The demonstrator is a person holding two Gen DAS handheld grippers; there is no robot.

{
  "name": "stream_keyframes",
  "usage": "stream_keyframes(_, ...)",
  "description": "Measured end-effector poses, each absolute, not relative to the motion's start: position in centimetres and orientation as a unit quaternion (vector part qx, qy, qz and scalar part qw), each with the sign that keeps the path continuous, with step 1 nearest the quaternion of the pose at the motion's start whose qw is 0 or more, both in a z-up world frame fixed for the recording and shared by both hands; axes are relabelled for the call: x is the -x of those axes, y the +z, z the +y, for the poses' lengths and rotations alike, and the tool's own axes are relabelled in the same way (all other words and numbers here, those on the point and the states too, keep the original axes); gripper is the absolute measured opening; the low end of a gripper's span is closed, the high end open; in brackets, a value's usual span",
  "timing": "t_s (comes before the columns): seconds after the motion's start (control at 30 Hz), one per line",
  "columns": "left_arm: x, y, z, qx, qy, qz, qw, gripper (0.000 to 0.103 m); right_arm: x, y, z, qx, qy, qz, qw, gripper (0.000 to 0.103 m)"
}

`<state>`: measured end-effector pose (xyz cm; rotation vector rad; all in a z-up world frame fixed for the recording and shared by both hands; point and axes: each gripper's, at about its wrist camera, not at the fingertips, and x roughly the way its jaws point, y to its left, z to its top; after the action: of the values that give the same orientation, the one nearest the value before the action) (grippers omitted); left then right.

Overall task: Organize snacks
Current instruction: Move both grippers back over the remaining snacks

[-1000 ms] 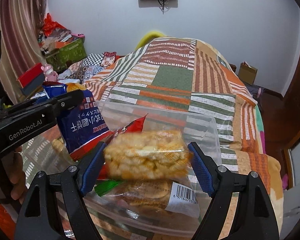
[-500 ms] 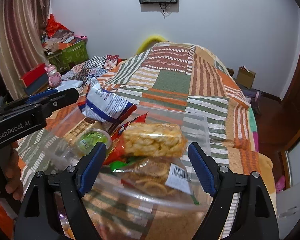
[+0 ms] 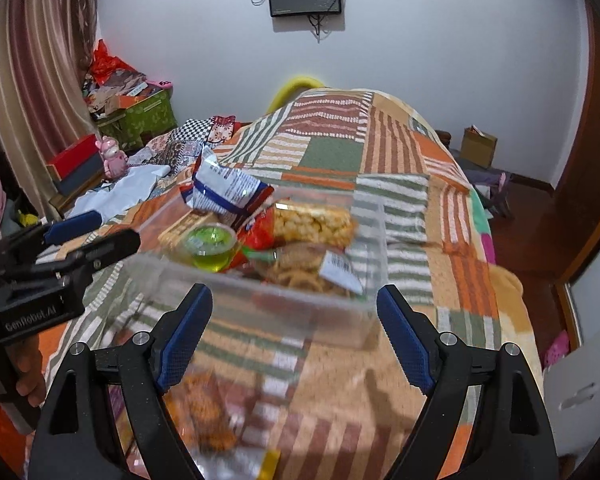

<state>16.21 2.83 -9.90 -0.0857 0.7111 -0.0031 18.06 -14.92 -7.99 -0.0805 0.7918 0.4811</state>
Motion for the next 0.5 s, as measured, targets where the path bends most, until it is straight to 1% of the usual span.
stream_keyframes(0.3,-12.4,-12.2,2.4,0.06,-0.014,0.383,0.922,0.071,-14.8,-9.0,-17.5,0.028,0.205,0.394,0.896,0.083)
stream_keyframes(0.5,-10.3,-14.0,1.9,0.046,-0.015,0.405,0.913,0.071,-12.9,-11.0,-19.8,0.008,0.186,0.42,0.888,0.082)
